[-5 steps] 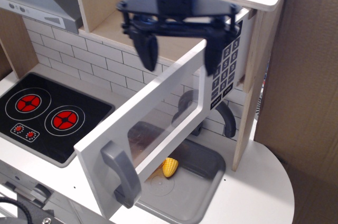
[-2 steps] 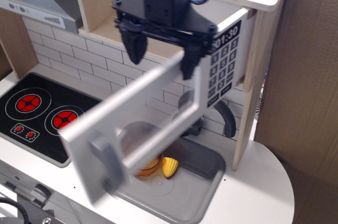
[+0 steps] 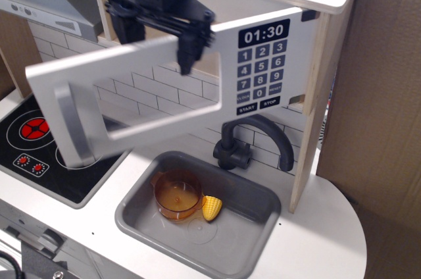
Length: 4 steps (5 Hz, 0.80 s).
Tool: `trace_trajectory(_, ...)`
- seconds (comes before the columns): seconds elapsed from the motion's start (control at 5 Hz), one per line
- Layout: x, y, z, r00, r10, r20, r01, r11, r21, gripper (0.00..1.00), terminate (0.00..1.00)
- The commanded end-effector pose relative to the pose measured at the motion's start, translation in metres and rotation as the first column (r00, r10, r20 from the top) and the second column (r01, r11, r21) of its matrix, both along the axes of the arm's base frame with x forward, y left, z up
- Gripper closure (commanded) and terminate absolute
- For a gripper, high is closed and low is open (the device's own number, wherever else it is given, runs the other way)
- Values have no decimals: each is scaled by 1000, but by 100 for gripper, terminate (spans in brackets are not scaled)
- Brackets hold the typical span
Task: Close microwave
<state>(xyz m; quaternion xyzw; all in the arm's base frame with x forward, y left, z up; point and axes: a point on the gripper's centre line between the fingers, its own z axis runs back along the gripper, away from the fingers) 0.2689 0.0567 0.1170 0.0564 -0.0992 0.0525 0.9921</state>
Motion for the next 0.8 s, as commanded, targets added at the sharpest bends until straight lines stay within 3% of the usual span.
trace_trajectory(0.0,23,40,22,997,-41,65,35,996,83,0,0)
trace_trajectory(0.4,-11,2,53,991,124,44,-131,968,215,0,0)
trace_trajectory(0.6,-30,-24,46,973,225,60,-233,940,249,0,0)
